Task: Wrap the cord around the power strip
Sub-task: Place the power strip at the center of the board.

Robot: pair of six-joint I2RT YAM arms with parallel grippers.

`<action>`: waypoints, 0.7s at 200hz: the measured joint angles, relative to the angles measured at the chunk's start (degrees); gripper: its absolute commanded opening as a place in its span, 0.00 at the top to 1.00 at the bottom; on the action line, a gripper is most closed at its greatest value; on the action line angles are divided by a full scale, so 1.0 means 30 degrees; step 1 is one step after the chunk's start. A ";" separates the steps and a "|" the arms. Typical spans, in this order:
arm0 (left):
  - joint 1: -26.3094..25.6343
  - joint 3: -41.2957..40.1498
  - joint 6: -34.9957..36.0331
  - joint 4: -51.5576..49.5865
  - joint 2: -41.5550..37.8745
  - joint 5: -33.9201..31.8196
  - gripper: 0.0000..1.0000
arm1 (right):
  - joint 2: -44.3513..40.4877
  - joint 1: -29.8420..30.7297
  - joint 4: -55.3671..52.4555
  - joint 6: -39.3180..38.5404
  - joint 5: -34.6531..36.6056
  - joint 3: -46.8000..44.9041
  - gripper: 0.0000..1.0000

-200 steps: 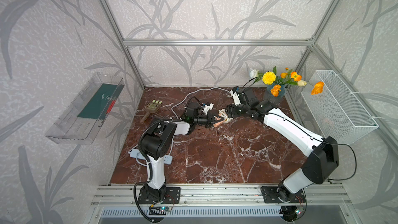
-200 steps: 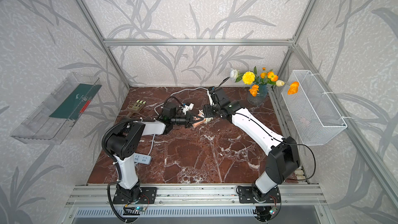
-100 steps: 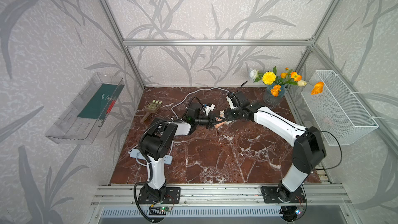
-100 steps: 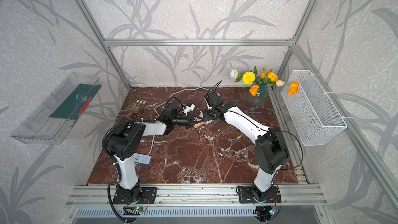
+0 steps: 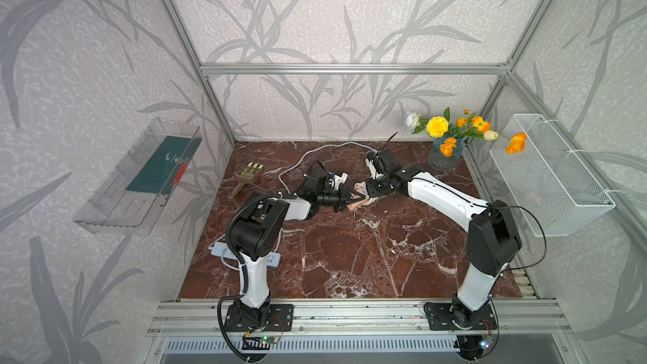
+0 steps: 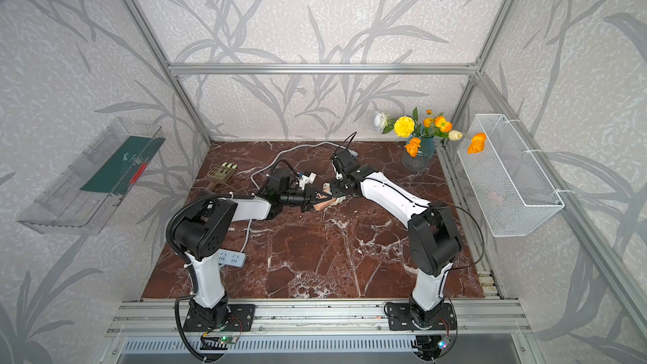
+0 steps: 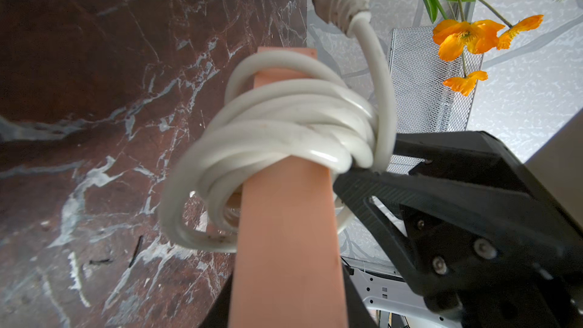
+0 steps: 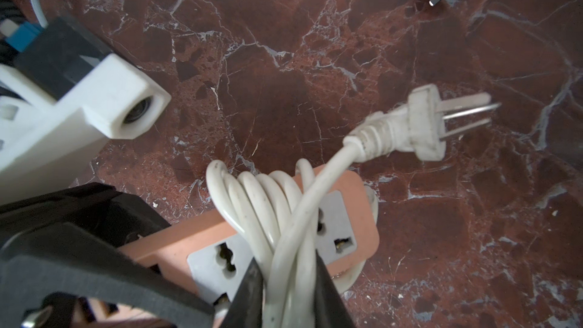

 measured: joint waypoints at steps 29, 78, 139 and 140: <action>-0.0168 0.0000 0.0015 -0.0051 0.0007 -0.0051 0.66 | -0.0306 -0.0138 0.0029 -0.0080 0.0197 -0.0408 1.00; -0.0481 0.0007 0.1377 -0.0852 -0.0168 0.0415 0.43 | -0.0962 -0.0503 0.0044 -0.0138 0.0240 -0.1960 1.00; -0.0401 0.0131 0.5202 -0.6135 -0.2135 0.0401 0.37 | -0.1617 -0.0525 -0.0036 -0.0204 0.0532 -0.2929 1.00; -0.0393 0.0153 0.5333 -0.6288 -0.2171 0.0401 0.37 | -0.1625 -0.0525 -0.0044 -0.0204 0.0546 -0.2943 1.00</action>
